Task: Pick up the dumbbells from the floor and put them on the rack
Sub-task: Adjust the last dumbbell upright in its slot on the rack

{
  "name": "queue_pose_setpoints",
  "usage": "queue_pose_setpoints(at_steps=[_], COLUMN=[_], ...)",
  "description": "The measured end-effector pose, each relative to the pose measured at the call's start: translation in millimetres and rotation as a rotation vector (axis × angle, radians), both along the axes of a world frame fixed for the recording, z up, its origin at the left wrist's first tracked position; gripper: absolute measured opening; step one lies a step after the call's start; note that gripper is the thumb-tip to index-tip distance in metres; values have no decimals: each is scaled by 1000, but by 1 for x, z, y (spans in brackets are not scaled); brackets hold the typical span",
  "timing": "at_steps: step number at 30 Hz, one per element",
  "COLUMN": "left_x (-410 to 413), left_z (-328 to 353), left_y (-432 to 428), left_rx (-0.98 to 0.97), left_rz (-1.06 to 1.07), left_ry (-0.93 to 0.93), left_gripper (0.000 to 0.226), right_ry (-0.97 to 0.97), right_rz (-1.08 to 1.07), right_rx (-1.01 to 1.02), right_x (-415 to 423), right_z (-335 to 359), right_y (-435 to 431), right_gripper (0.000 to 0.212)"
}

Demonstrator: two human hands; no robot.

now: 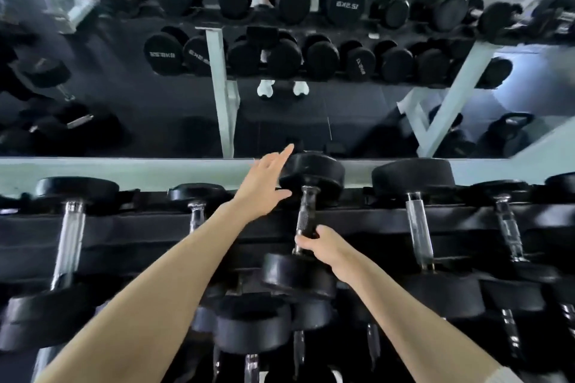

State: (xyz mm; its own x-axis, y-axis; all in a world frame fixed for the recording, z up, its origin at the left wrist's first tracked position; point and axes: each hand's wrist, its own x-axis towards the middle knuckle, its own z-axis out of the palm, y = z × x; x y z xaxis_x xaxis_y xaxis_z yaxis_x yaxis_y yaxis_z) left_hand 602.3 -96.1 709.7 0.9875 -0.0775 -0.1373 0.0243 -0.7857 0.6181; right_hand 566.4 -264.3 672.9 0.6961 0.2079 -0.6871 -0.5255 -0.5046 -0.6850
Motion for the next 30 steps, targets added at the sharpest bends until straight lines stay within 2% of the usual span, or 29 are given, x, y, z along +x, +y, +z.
queue_pose_setpoints(at_steps=[3, 7, 9, 13, 18, 21, 30], left_x=[25, 37, 36, 36, 36, 24, 6], left_z=[-4, -6, -6, -6, 2, 0, -6], left_y=[-4, -7, -13, -22, -17, -11, -5], left_rx=[34, 73, 98, 129, 201, 211, 146], left_rz=[-106, -194, -200, -217, -247, -242, -188], left_ry=[3, -30, -53, -72, -79, -86, -96], left_gripper=[87, 69, 67, 65, 67, 69, 69], right_ry=[15, 40, 43, 72, 134, 150, 131], right_rz=[30, 30, 25, 26, 28, 86, 105], right_rx=[-4, 28, 32, 48, 74, 12, 32], right_x=[2, 5, 5, 6, 9, 6, -1], right_z=[0, 1, -2, -3, -3, -6, -8], right_y=[-4, -11, -15, -22, -26, -27, -27], right_gripper=[29, 30, 31, 13, 21, 28, 15])
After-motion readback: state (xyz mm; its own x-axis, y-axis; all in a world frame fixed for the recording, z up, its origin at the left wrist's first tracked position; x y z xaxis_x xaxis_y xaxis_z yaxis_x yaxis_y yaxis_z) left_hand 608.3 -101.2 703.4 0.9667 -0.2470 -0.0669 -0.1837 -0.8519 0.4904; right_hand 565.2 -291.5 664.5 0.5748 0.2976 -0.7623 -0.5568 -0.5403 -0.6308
